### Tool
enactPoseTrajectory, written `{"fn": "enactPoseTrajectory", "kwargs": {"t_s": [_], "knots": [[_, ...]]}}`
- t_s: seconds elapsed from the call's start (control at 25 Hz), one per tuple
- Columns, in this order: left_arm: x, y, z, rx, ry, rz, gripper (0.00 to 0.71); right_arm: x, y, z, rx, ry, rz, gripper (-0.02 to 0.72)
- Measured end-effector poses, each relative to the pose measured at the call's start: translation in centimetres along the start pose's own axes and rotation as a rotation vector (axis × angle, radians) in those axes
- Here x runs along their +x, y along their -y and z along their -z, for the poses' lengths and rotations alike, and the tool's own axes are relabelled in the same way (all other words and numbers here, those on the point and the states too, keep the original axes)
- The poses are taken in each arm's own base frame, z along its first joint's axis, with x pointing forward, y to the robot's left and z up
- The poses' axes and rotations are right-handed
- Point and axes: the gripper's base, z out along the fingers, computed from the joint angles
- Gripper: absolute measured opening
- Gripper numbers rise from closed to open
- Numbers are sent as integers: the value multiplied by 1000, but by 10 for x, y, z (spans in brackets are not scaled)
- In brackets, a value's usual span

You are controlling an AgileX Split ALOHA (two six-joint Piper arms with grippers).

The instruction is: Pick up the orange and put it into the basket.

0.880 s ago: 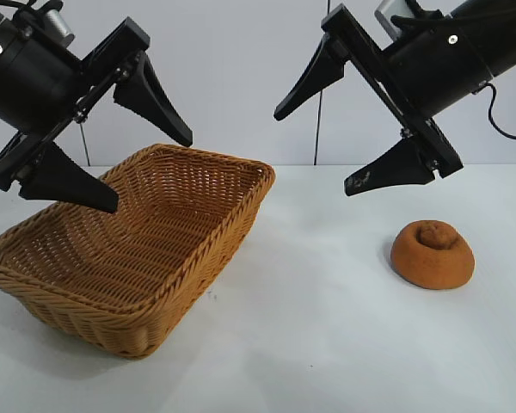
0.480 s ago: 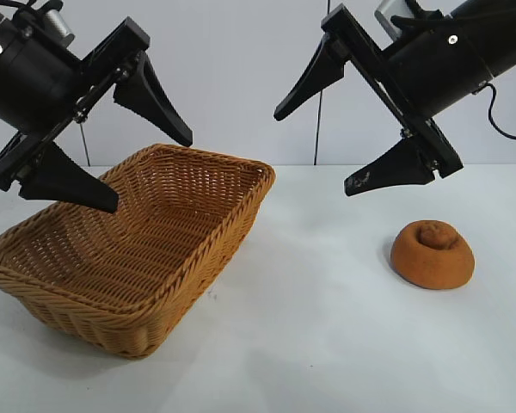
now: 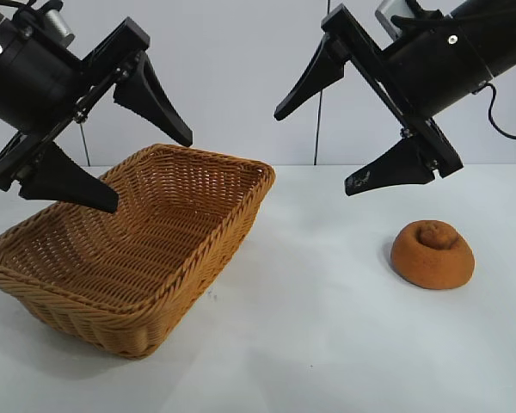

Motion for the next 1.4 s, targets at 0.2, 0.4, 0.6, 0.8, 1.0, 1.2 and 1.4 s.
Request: {"fn": "enactPoseTrajectory", "kwargs": {"t_s": [0.2,0.4,0.6,0.8,1.0,1.2,1.4], "knots": [[-1,0,0,-2,8,0,636,0,0,0,0,0,0,675],[-2,0,0,-5,22,1,636,0,0,0,0,1,0,675],[0,3,5,5,20,17,636,0,0,0,0,0,0,675],[9,17,31,9,12,103,636,0,0,0,0,0,0,675],[37,21,47,-101,-26,248,636,0,0,0,0,-1,0,675],[65,10,40,-271,5,416,636,1,0,0,-3,-9,0,675],[57,-1,27,-355,127,513,636,1,-1,0,-6,-16,1,675]]}}
